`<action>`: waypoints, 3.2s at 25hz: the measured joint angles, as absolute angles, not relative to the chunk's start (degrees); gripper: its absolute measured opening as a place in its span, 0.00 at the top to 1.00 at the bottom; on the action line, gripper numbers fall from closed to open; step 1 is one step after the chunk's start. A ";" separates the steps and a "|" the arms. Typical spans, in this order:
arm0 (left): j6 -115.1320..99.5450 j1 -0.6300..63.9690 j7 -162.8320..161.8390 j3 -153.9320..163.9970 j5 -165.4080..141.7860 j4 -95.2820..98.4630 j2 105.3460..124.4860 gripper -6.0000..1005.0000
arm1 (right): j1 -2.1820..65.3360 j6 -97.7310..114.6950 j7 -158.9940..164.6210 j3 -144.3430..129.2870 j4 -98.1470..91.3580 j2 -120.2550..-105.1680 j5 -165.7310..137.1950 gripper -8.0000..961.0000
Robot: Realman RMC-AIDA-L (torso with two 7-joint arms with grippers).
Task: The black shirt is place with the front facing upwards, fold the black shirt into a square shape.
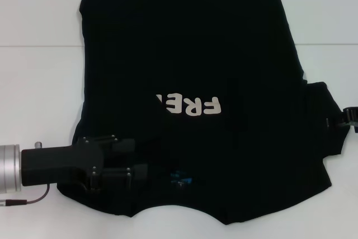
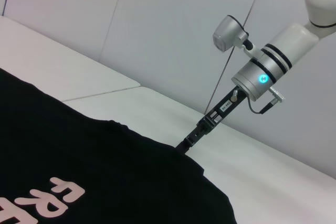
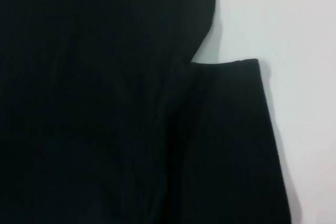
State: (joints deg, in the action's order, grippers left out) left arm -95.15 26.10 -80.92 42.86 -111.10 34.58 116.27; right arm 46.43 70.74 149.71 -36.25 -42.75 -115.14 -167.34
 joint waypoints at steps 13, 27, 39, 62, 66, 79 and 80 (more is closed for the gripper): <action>-94.97 26.13 -80.87 42.78 -111.09 34.62 116.27 0.21 | 47.00 69.55 149.58 -36.39 -40.71 -115.10 -167.35 0.08; -94.91 26.28 -80.86 42.71 -111.09 34.63 116.27 0.21 | 47.02 69.52 149.81 -36.40 -40.94 -115.04 -167.45 0.51; -94.92 26.18 -80.86 42.71 -111.09 34.63 116.27 0.21 | 46.98 69.16 148.97 -37.41 -41.57 -115.10 -167.32 0.89; -95.94 26.40 -82.16 42.88 -111.27 34.89 115.98 0.21 | 37.86 76.37 146.52 -31.45 -42.43 -108.89 -148.06 0.62; -96.13 26.42 -82.26 42.75 -112.00 34.95 115.92 0.21 | 38.28 76.21 148.07 -31.41 -40.65 -108.12 -149.19 0.45; -95.61 26.54 -82.26 42.71 -112.68 34.72 116.01 0.21 | 40.32 72.20 148.12 -31.91 -35.10 -107.78 -149.45 0.12; -95.60 26.54 -82.26 42.71 -112.68 34.71 116.02 0.21 | 40.40 72.00 148.10 -31.93 -34.72 -107.77 -149.45 0.12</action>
